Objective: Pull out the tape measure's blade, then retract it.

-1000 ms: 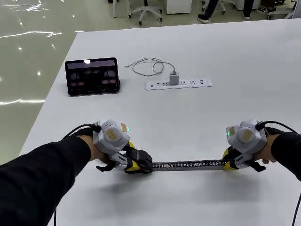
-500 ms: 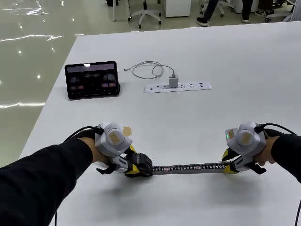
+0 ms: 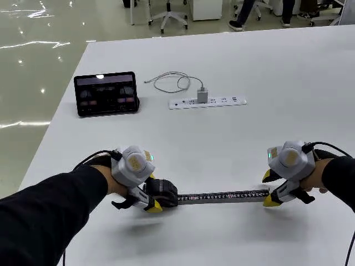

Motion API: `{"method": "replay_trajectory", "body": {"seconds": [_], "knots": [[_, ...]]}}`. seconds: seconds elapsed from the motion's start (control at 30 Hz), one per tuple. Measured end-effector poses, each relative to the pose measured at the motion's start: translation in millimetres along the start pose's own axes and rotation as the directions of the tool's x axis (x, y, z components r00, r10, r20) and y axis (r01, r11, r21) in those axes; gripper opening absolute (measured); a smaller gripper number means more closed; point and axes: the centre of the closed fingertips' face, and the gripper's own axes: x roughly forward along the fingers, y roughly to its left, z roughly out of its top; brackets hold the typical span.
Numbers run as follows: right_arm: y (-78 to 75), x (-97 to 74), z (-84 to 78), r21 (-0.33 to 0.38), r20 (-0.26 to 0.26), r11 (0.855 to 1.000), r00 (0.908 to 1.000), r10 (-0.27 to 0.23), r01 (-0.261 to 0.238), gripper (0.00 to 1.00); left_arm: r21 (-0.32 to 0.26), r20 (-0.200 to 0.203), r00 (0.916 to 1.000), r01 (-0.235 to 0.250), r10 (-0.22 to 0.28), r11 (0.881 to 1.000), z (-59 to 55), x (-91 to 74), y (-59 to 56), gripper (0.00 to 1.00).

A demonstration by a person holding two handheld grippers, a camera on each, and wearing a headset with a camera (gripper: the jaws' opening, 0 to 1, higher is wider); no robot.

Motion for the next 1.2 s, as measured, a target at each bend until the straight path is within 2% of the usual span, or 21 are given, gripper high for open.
{"method": "replay_trajectory", "body": {"seconds": [0.07,0.13,0.23,0.37,0.47,0.53,0.57,0.6,0.63,0.73,0.77,0.8,0.83,0.87,0.97,1.0,1.03,1.07,1.1,1.13,1.2], "knots": [[0.4,-0.6,0.9,0.003,0.004,1.0,1.0,0.002,-0.002,0.38,-0.004,-0.007,1.0,-0.003,0.003,1.0,-2.0,-0.5,1.0,0.54],[0.1,-0.6,-0.4,-0.009,-0.002,1.0,1.0,-0.001,0.001,0.38,-0.036,-0.009,0.9998,0.019,-0.02,0.999,-3.1,-2.4,-3.2,0.63],[1.9,-0.2,-1.3,-0.002,-0.005,1.0,1.0,0.004,-0.004,0.4,-0.043,-0.005,0.9999,0.009,-0.009,0.999,-5.2,-4.4,-1.3,0.75],[2.9,-0.3,-1.9,0.007,-0.006,1.0,1.0,0.001,-0.001,0.46,-0.065,-0.004,1.0,0.003,-0.003,0.998,-7.6,-6.4,-0.8,0.8],[1.9,-1.1,-2.1,0.029,-0.002,1.0,1.0,-0.005,0.005,0.49,-0.078,0.011,0.9994,-0.033,0.034,0.996,-6.8,-7.9,5.8,0.93],[1.8,-2.5,-1.2,0.044,0.003,0.999,1.0,-0.008,0.008,0.52,-0.096,0.026,0.9985,-0.045,0.048,0.994,-5.1,-10.4,8.7,0.97],[0.9,-3.1,-1.2,0.047,0.003,0.999,0.9999,-0.014,0.014,0.53,-0.1,0.036,0.9967,-0.069,0.073,0.993,-3.8,-11.2,12.9,1.0],[0.5,-3.4,-1.3,0.047,0.004,0.999,0.9998,-0.017,0.017,0.54,-0.092,0.037,0.9929,-0.109,0.113,0.99,-3.5,-13.5,20.1,1.0],[0.2,-3.4,-1.3,0.047,0.006,0.999,0.9998,-0.02,0.019,0.57,-0.098,0.039,0.991,-0.123,0.128,0.987,-3.3,-16.0,22.0,1.0],[0.4,-3.4,0.1,0.067,0.015,0.997,0.9995,-0.029,0.028,0.64,-0.137,0.071,0.9887,-0.122,0.132,0.983,1.5,-20.0,23.4,1.0],[0.2,-3.1,1.0,0.082,0.022,0.996,0.9992,-0.035,0.033,0.67,-0.148,0.07,0.9852,-0.145,0.156,0.978,1.5,-21.6,27.0,1.0],[0.8,-3.0,1.5,0.084,0.025,0.996,0.9992,-0.031,0.029,0.69,-0.151,0.079,0.9763,-0.188,0.202,0.97,3.2,-24.9,34.7,1.0],[0.0,-3.0,1.6,0.093,0.027,0.995,0.9988,-0.04,0.038,0.71,-0.168,0.113,0.9715,-0.188,0.208,0.968,8.6,-27.8,35.4,1.0],[-0.1,-2.8,2.3,0.102,0.032,0.994,0.9984,-0.046,0.043,0.74,-0.182,0.128,0.9688,-0.188,0.212,0.965,10.5,-30.2,35.8,1.0],[-1.2,-3.6,4.4,0.126,0.05,0.99,0.9962,-0.072,0.065,0.81,-0.204,0.13,0.9652,-0.197,0.227,0.959,8.4,-35.1,37.0,1.0],[-2.8,-4.8,6.0,0.144,0.063,0.986,0.994,-0.09,0.08,0.84,-0.21,0.149,0.9565,-0.217,0.251,0.953,9.9,-38.5,39.3,1.0],[-3.6,-6.4,7.4,0.162,0.073,0.983,0.992,-0.103,0.09,0.87,-0.229,0.156,0.956,-0.21,0.249,0.951,9.4,-40.0,37.9,1.0],[-4.2,-8.4,8.8,0.179,0.089,0.979,0.9893,-0.115,0.098,0.89,-0.284,0.175,0.9616,-0.156,0.212,0.946,9.1,-38.6,30.7,1.0],[-4.4,-9.1,9.1,0.19,0.099,0.976,0.9875,-0.123,0.102,0.91,-0.306,0.189,0.9577,-0.153,0.217,0.94,9.0,-39.6,30.7,1.0],[-5.2,-9.8,8.9,0.198,0.106,0.974,0.9851,-0.135,0.113,0.93,-0.3,0.206,0.947,-0.178,0.246,0.937,9.3,-42.2,35.2,1.0],[-5.9,-11.1,8.3,0.216,0.117,0.967,0.9795,-0.164,0.136,0.99,-0.344,0.169,0.9497,-0.194,0.264,0.919,-3.0,-43.4,35.3,1.0]]}}
